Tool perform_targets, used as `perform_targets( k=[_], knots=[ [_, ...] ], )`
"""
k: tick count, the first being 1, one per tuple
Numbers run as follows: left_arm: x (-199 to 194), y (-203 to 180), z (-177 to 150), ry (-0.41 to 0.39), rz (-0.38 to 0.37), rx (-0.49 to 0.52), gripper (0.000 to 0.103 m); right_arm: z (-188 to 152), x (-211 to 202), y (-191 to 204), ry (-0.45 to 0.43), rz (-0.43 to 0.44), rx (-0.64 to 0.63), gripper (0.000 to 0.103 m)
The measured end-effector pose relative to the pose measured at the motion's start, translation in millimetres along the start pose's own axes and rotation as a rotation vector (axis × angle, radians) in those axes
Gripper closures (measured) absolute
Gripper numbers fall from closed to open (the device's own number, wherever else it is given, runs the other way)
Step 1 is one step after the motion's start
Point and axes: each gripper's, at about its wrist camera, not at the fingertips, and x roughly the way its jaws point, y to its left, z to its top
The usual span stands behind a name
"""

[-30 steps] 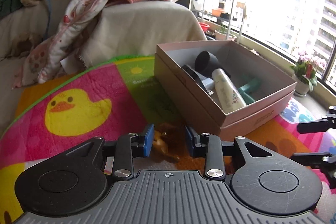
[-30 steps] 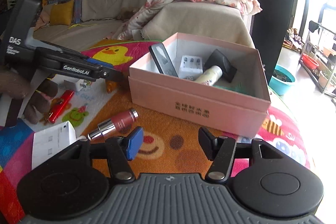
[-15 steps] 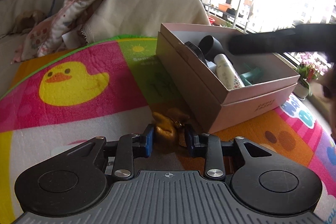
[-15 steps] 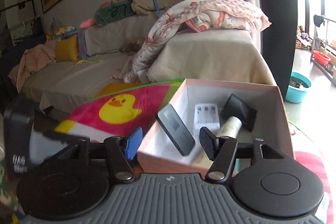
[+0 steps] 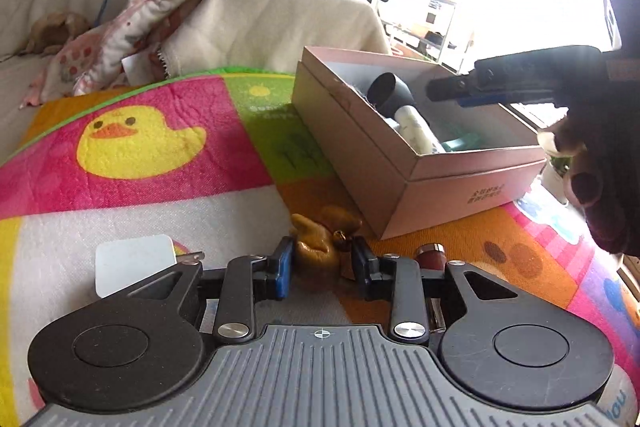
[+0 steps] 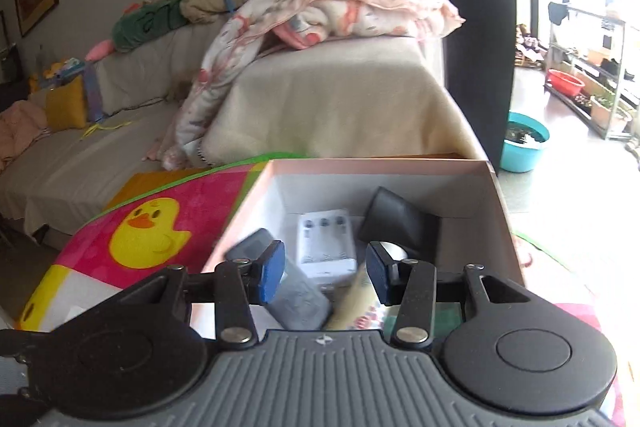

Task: Organize rigid objects
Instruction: 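Pass the bear figure from the left tool into the right tool's fingers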

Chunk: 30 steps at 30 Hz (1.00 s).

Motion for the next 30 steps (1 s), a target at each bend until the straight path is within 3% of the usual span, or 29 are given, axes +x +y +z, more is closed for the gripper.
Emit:
perform_targets(
  k=[2,7,11,14,16,22,27,30],
  knots=[
    [-2.8,0.8,0.0,-0.014,-0.006,-0.004,0.074,-6.8,-9.4,-16.3,0.006,-0.028,0.008,0.058],
    [-8.6,2.5,4.8,-0.036,-0.021,-0.019,0.074,-24.5,-37.2,-28.4,-0.033,-0.034,-0.053,0.058],
    [-20.2,-1.8,7.3,-0.058,-0.042,-0.026,0.074,-27.5,-40.4,-18.4,-0.021,0.007,-0.091,0.057],
    [-36.7,-11.0,11.2,-0.081,-0.112,-0.026,0.074,-32.3,-46.5,-12.2,-0.013,0.091,-0.087,0.053],
    [-43.3,-24.4,14.4,-0.089,-0.142,0.011,0.074,-39.2,-53.5,-5.3,-0.021,0.1,-0.119,0.051],
    [-31.9,-77.8,8.5,0.012,-0.271,0.122,0.074,-53.9,-79.4,-11.5,-0.04,0.067,-0.158,0.047],
    [-5.3,-110.4,-11.0,0.106,-0.247,0.196,0.074,-77.3,-97.9,-27.0,-0.025,0.046,-0.162,0.047],
    [4.7,-111.7,-17.3,0.139,-0.233,0.176,0.073,-89.8,-108.5,-31.7,-0.018,0.068,-0.168,0.047]
  ],
)
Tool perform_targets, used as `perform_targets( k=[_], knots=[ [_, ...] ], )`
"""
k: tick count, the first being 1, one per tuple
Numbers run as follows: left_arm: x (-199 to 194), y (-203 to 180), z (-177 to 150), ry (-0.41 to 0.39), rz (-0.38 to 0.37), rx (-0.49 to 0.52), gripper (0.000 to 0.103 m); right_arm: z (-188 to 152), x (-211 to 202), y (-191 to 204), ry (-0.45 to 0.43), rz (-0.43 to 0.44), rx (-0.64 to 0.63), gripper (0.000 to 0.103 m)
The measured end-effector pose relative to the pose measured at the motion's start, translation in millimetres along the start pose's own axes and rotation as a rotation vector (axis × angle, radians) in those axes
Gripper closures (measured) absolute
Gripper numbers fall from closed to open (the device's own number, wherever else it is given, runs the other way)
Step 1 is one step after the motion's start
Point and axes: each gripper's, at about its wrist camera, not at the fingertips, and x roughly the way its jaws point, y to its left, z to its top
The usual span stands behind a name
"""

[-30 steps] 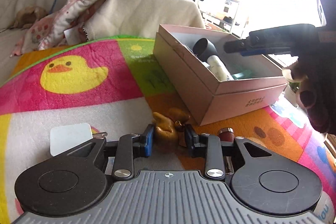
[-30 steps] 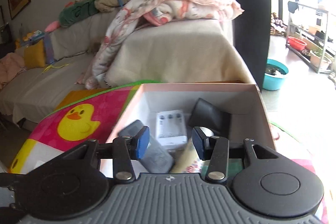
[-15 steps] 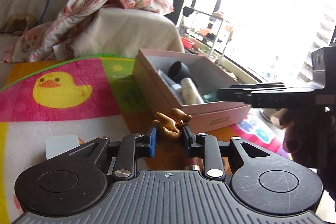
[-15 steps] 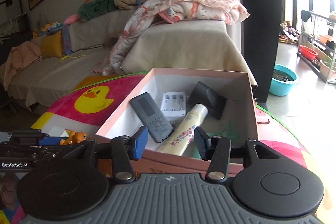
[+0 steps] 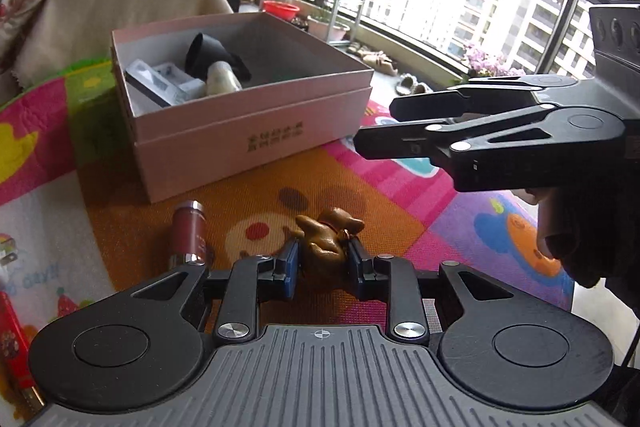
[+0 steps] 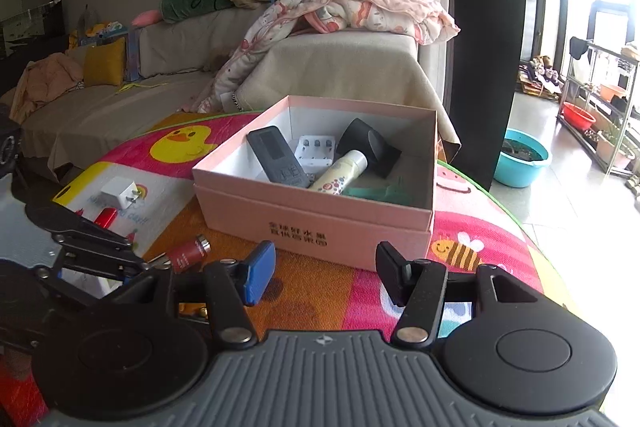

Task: Organize rigid objects
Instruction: 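Pass the bear figure from the left tool into the right tool's fingers, then lower the bear into the pink box and open the right tool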

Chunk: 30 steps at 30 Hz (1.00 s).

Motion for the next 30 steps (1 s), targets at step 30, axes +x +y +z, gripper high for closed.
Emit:
perform_targets(
  k=[30],
  knots=[
    [-119.1,99.0,-28.3,-0.26,0.294,-0.356,0.074,67.5,29.1,13.1,-0.058,-0.033,0.01,0.052]
  ],
)
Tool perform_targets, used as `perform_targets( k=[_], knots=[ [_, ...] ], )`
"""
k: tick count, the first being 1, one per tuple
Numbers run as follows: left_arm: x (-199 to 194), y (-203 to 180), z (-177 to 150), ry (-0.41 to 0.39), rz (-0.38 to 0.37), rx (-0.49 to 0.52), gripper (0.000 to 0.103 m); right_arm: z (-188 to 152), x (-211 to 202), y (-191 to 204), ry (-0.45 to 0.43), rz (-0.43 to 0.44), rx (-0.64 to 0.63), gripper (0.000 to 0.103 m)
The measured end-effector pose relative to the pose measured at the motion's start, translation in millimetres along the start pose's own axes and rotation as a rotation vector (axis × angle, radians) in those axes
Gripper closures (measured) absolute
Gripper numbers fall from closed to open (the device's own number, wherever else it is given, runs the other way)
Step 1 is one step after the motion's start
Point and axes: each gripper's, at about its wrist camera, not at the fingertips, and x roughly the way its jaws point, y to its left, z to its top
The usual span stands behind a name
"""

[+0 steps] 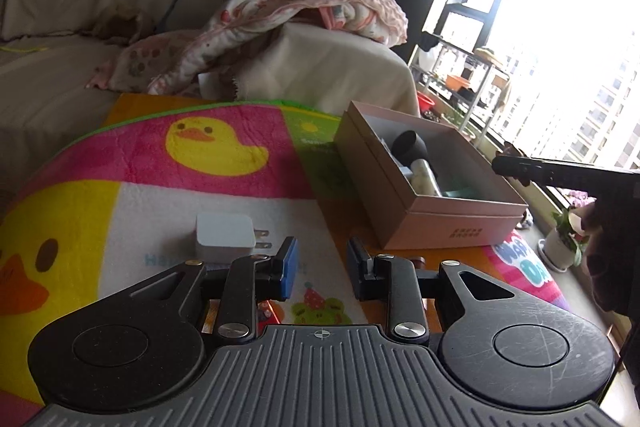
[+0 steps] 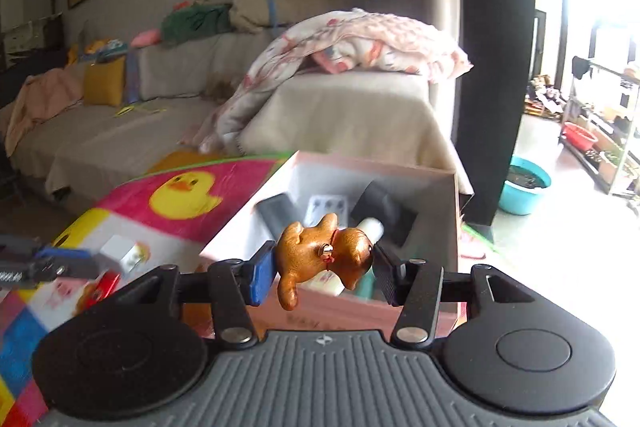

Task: Organize rigid objects
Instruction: 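Lower the bear into the pink box and open the right tool, then grasp the lipstick tube with the right tool while the left tool grasps the red stick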

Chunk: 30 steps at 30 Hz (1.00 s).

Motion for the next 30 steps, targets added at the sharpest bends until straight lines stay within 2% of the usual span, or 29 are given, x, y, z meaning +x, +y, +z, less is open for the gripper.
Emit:
perform_targets(
  k=[4,7,9,11,12,20,24,28,30],
  knots=[
    [-2.6,5.6,-1.6,0.003,0.009,-0.006,0.074,15.2,46.3,-21.6,0.107,-0.03,0.101,0.051],
    [-1.1,10.2,-3.5,0.009,0.02,-0.015,0.074,10.7,64.8,-25.6,0.146,-0.05,0.122,0.051],
    [0.1,13.3,-4.6,0.012,0.03,-0.025,0.074,7.5,68.3,-24.6,0.16,-0.031,0.122,0.05],
    [1.0,14.3,-5.5,0.014,0.036,-0.031,0.074,4.5,64.1,-24.6,0.151,-0.021,0.123,0.037],
    [1.7,14.0,-6.2,0.016,0.033,-0.032,0.074,4.1,60.6,-24.0,0.135,-0.016,0.122,0.035],
    [6.1,0.5,-9.2,0.039,0.001,0.003,0.074,-7.3,18.5,-6.4,0.028,-0.006,0.027,0.035],
    [2.7,-6.4,-11.4,0.052,-0.003,0.026,0.074,-26.4,10.2,19.7,0.06,0.068,-0.016,0.035],
    [-6.7,-12.2,-18.7,0.083,-0.005,0.067,0.074,-45.1,22.3,46.6,0.156,0.204,0.027,0.035],
    [-13.0,-13.2,-24.8,0.121,-0.036,0.08,0.074,-49.6,32.0,57.4,0.176,0.23,0.044,0.035]
  ],
)
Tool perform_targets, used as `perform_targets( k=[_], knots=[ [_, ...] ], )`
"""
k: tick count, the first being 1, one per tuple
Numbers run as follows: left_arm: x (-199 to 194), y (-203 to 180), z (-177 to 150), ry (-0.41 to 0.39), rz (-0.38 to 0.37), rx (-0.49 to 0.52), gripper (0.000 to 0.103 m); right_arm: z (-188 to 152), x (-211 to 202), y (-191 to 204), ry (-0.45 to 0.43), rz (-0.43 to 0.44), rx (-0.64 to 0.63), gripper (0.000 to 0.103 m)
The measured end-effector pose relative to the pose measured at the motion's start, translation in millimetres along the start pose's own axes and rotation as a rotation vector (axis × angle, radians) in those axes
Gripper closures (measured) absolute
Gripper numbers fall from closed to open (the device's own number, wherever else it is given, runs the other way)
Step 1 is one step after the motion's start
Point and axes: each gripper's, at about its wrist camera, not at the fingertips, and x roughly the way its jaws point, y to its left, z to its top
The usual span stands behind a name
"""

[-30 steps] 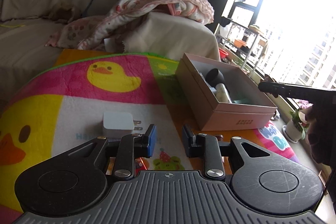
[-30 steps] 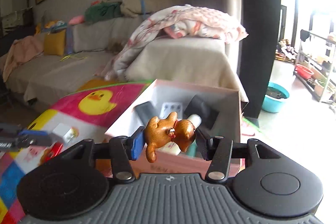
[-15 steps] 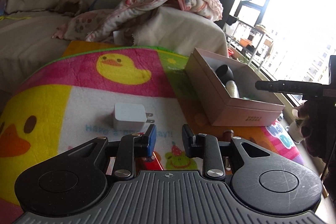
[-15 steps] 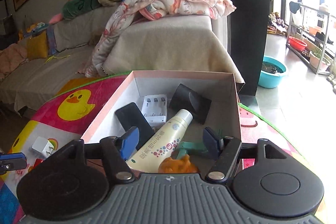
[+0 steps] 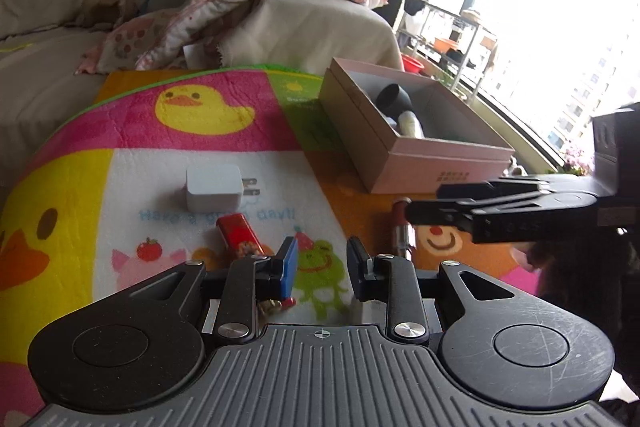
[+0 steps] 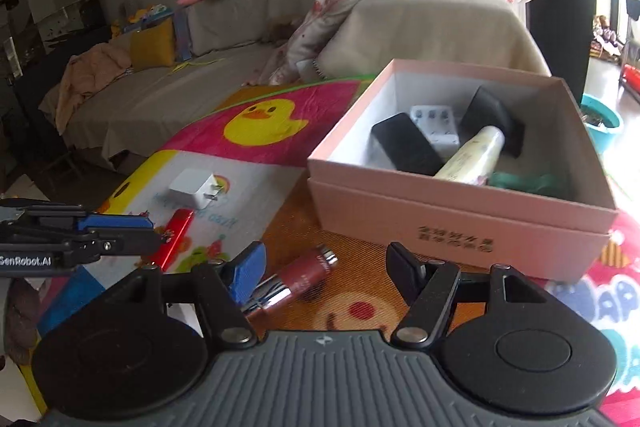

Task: Organize rigid objects
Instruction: 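Grasp the lipstick tube with the right tool while the left tool grasps the red stick, then lift the lipstick and red stick into the pink box and open both tools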

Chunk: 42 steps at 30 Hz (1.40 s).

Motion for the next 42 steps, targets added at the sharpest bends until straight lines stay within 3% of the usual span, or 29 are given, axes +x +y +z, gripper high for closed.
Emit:
perform_targets(
  k=[3,5,7,13,16,22,24,27,29,34,42],
  knots=[
    [-9.3,-1.8,-11.3,0.063,-0.069,0.02,0.074,-1.8,16.9,7.9,0.031,0.004,0.009,0.036],
    [-15.4,-4.5,-17.7,0.091,-0.082,0.045,0.074,-4.8,24.0,10.8,0.048,0.0,0.002,0.051],
    [-19.6,-5.6,-22.7,0.11,-0.089,0.057,0.074,-7.7,25.3,12.1,0.056,-0.019,-0.021,0.061],
    [-19.0,-1.5,-26.2,0.122,-0.081,0.022,0.074,-19.8,7.9,-2.3,0.032,-0.125,-0.08,0.074],
    [-12.4,-1.6,-25.4,0.125,-0.102,-0.009,0.074,-29.3,-3.9,-16.3,0.028,-0.184,-0.084,0.076],
    [4.6,-8.5,-18.9,0.105,-0.125,-0.045,0.071,-43.2,-23.4,-38.7,-0.001,-0.24,-0.054,0.072],
    [4.1,-5.5,-12.6,0.054,-0.035,-0.058,0.07,-46.6,-25.4,-41.0,-0.012,-0.243,-0.043,0.069],
    [2.6,2.1,-3.4,-0.021,0.215,-0.018,0.07,-50.4,-25.2,-37.9,-0.031,-0.262,-0.056,0.06],
    [4.1,12.0,0.0,-0.036,0.269,-0.042,0.07,-50.3,-24.7,-37.5,-0.032,-0.278,-0.054,0.047],
    [20.9,26.1,2.2,0.002,0.229,-0.118,0.07,-49.8,-24.1,-39.9,-0.028,-0.271,-0.037,0.041],
    [54.6,4.4,6.4,0.0,0.196,-0.008,0.066,-51.1,-25.1,-39.5,-0.035,-0.267,-0.033,0.042]
  ],
)
